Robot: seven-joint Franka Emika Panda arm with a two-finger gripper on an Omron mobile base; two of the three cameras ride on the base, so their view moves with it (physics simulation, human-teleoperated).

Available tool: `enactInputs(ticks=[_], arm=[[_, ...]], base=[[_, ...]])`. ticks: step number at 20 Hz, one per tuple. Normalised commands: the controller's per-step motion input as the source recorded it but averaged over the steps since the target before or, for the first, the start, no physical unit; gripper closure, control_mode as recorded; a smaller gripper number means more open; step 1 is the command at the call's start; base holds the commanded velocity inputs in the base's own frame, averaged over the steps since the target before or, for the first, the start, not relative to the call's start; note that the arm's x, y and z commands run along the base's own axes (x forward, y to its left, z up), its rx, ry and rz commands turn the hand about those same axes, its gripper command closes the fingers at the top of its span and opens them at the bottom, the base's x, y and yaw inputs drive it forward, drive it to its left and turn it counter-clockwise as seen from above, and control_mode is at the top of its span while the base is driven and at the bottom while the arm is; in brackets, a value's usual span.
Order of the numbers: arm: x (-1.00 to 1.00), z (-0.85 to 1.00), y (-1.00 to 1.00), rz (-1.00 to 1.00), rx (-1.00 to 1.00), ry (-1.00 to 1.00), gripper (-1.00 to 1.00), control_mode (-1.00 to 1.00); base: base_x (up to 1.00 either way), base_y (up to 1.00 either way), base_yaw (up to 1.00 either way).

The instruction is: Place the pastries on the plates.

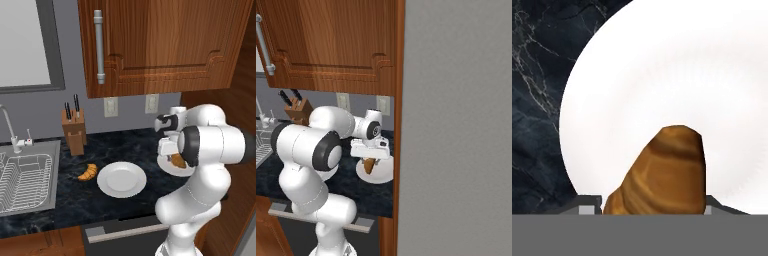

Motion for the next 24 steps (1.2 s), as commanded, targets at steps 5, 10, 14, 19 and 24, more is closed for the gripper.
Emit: enactInputs(ticks=[5,10,14,19,24], arm=[[0.17,0.00,-0.06,0.00,0.00,0.00,-1.00,-1.00],[0.03,-0.01,0.00,0.00,-0.01,0.00,-1.00,-1.00],[0.19,-0.01,0.02,0.00,0.00,0.00,-1.00,-1.00],[0.01,0.03,-0.01,0.09,0.00,0.00,-1.00,-1.00],[-0.03,0.19,0.00,0.08,0.00,0.00,-1.00,-1.00]], base=[[0.00,0.00,0.00],[0.00,0.00,0.00],[0.00,0.00,0.00],[0.00,0.00,0.00],[0.00,0.00,0.00]])
